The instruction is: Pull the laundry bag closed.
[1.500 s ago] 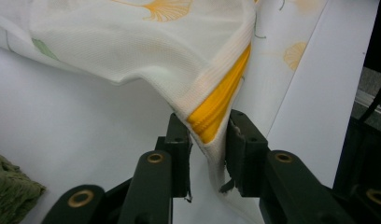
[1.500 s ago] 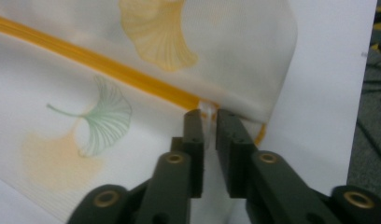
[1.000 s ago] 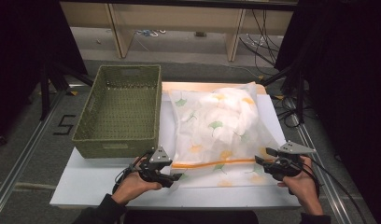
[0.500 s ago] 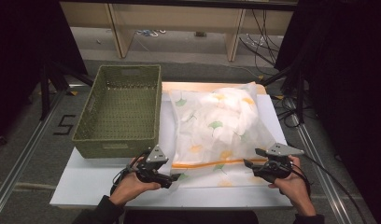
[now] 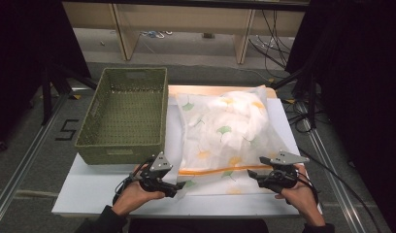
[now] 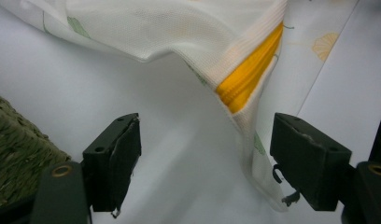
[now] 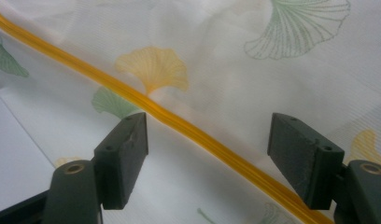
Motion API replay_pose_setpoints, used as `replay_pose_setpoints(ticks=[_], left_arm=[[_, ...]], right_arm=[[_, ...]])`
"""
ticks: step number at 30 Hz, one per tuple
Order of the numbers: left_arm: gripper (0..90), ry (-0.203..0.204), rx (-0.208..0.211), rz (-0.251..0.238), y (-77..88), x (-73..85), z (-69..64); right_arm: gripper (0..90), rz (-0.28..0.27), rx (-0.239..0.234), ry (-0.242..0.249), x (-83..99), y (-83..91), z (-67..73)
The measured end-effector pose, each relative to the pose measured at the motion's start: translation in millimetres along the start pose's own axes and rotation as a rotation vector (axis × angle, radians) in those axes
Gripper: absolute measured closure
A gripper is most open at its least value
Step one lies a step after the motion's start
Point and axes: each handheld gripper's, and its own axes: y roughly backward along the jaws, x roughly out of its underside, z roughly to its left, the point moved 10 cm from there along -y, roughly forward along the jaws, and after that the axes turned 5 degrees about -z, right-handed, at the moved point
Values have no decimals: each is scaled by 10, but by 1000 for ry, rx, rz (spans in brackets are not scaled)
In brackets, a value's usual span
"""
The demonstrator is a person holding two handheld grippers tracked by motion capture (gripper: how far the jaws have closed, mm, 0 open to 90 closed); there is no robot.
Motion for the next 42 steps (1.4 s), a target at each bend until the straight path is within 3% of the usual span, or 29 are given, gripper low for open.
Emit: replay_pose_setpoints(ticks=[1,4,5,8,9,15,17,19,20,22,23,24,25,26,27,29,31,35,37,38,39,41,42], left_arm=[[246,6,-9,-7,16,-4,1],[246,17,-24,-22,61,-7,13],[245,15,-27,-24,73,-2,14],[244,16,-31,-24,112,15,-6],[244,13,-22,-32,119,14,-20],[235,22,-20,-37,173,60,-98],[230,21,-17,-40,186,66,-129],[227,1,-17,-32,202,80,-151],[227,2,-12,-28,203,86,-160],[227,8,-18,-30,201,93,-170],[228,9,-21,-29,201,97,-167],[228,8,-16,-33,194,98,-164],[228,10,-18,-35,192,99,-163],[228,12,-20,-36,192,101,-161],[229,12,-22,-35,194,102,-158],[229,-3,-33,-27,208,105,-144],[230,3,-28,-28,206,107,-160],[231,-2,-17,-27,190,110,-177],[232,-5,-24,-23,192,113,-175],[232,-5,-25,-22,191,115,-174],[232,-6,-25,-21,190,116,-172],[232,-28,-26,-14,194,120,-151],[232,-21,-29,-13,193,124,-153]], right_arm=[[297,-15,-8,6,-18,-2,9],[300,-59,36,30,-72,48,-14],[298,-73,45,-16,-78,82,12],[297,-98,42,7,-86,95,12],[294,-88,39,-15,-61,115,52],[280,-73,6,22,73,129,172],[272,-77,-5,5,99,126,209],[258,-67,12,-14,134,157,239],[257,-82,13,14,127,156,232],[252,-85,11,1,147,165,271],[248,-81,-19,-16,162,165,314],[245,-80,-27,4,169,173,312],[240,-83,-1,-16,177,196,316],[233,-102,12,6,163,208,291],[229,-103,-24,-17,168,208,330],[228,-103,-18,-3,178,225,323],[226,-105,2,-28,190,252,334],[223,-116,2,2,202,239,317],[223,-95,-18,-19,228,237,351],[220,-107,3,17,214,231,319],[221,-110,15,-5,216,230,328],[221,-92,-7,-22,235,229,357],[221,-92,-6,-27,240,226,358]])
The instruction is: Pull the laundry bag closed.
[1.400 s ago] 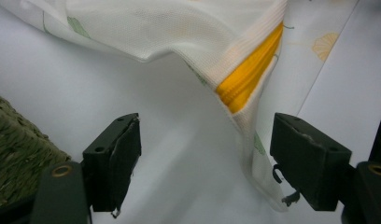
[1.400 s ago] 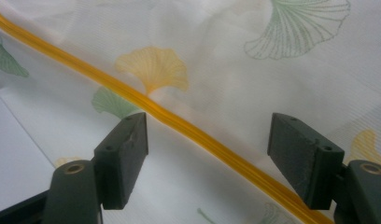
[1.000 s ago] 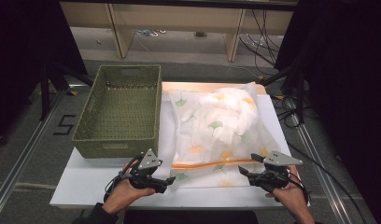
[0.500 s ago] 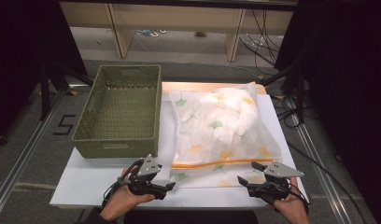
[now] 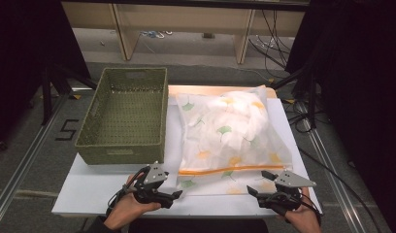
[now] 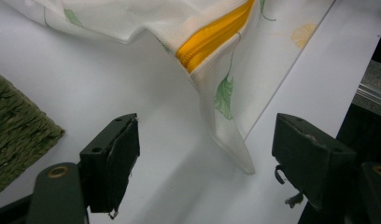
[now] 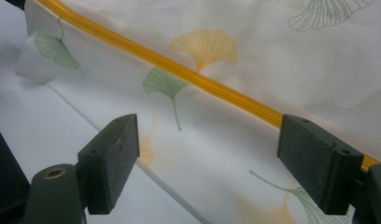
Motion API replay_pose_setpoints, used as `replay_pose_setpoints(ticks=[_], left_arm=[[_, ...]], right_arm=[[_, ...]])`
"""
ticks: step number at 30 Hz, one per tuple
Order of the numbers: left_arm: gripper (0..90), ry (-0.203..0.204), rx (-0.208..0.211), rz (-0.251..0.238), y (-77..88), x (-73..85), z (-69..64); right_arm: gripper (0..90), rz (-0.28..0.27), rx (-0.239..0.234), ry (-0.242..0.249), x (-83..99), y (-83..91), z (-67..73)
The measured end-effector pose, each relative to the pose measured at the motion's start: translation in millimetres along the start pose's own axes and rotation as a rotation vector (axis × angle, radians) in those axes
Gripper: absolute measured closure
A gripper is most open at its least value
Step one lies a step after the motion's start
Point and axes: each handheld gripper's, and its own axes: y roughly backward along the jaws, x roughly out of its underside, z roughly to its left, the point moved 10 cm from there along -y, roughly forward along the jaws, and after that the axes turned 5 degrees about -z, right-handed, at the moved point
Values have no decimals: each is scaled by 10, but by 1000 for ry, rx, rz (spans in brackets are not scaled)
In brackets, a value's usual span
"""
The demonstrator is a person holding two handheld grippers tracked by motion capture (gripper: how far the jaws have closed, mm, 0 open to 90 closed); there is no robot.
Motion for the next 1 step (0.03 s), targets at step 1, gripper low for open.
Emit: replay_pose_setpoints(ticks=[1], left_arm=[[232,0,5,-1,-2,-1,-5]], right_arm=[[220,2,-8,1,3,-2,-9]])
